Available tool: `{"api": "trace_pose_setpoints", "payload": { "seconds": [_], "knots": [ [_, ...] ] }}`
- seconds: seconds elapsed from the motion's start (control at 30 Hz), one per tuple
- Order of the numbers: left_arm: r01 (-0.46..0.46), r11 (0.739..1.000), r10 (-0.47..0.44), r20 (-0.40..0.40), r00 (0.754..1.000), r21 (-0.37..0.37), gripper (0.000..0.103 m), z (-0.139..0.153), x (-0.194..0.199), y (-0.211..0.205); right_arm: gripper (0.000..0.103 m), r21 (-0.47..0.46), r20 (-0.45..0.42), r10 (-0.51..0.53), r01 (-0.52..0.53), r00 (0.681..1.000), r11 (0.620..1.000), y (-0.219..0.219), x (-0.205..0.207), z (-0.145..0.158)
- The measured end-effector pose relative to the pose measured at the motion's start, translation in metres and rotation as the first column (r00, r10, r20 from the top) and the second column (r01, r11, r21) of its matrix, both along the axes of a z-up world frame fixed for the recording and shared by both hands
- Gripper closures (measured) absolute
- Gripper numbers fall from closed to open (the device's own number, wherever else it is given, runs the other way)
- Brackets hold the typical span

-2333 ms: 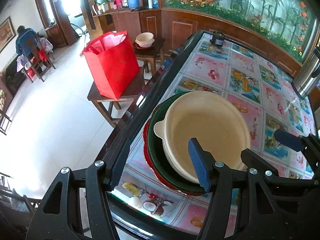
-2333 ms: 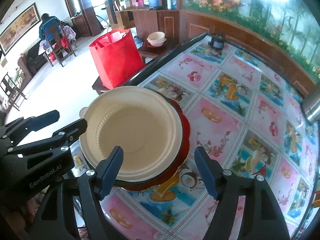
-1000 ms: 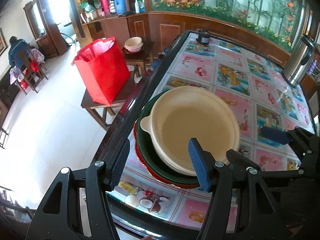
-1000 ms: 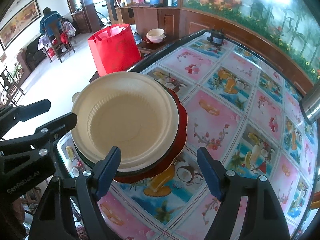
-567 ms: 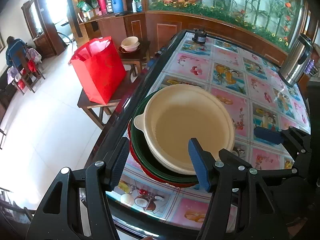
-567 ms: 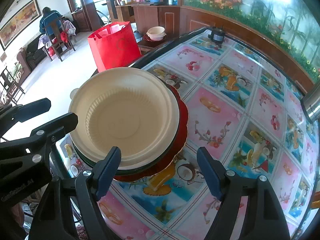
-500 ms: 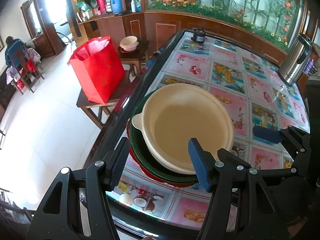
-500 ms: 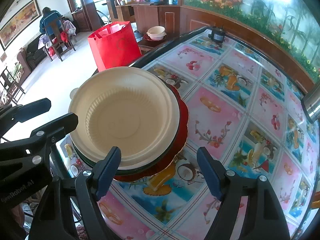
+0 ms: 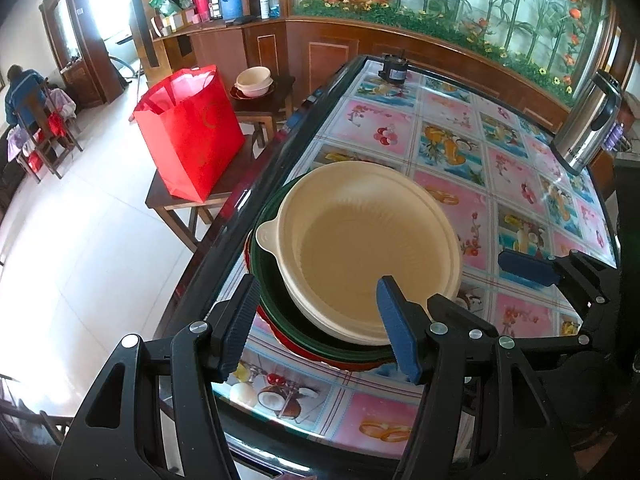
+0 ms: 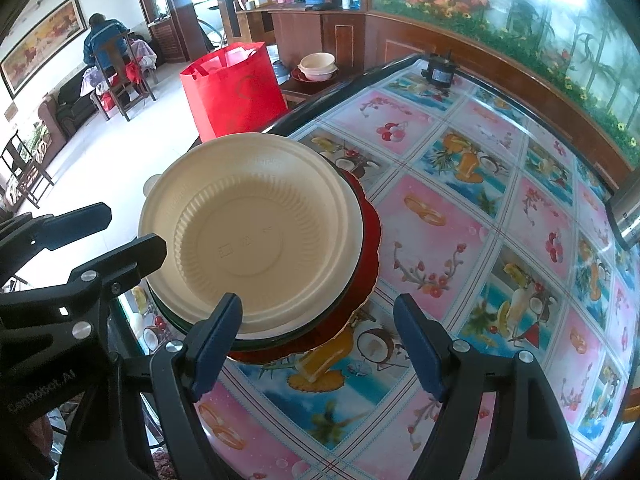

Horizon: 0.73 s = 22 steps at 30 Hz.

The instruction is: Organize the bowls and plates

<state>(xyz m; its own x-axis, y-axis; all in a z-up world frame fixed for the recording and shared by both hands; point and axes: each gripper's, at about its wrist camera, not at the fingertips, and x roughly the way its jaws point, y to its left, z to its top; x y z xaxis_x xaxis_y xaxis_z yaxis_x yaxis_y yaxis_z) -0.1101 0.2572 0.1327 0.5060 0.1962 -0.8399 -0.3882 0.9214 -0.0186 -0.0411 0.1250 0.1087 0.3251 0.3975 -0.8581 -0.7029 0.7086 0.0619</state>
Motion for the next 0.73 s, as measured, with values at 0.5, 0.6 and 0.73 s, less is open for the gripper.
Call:
{"api": "trace_pose_setpoints", "payload": {
  "seconds": [0.5,0.6,0.73],
  "knots": [
    [0.013,1.000,-0.013,0.000,1.000,-0.004,0.041,0.0000,-0.0012,-0.0061,0.025,0.001,0.000,0.007,-0.007,1.000,1.000,0.0025,-0.0033,0.0004],
    [0.015,1.000,-0.015,0.003,1.000,0.001,0.041,0.0004,-0.0020,-0.0068,0.025,0.002,-0.001,0.008,-0.008,1.000,1.000,0.0019,-0.0043,0.0003],
    [0.024,1.000,-0.024,0.004,1.000,0.002,0.041,0.0016,-0.0007,-0.0086,0.025,0.001,0.001,0.007,-0.007,1.000,1.000,0.0009,-0.0039,-0.0001]
  ]
}}
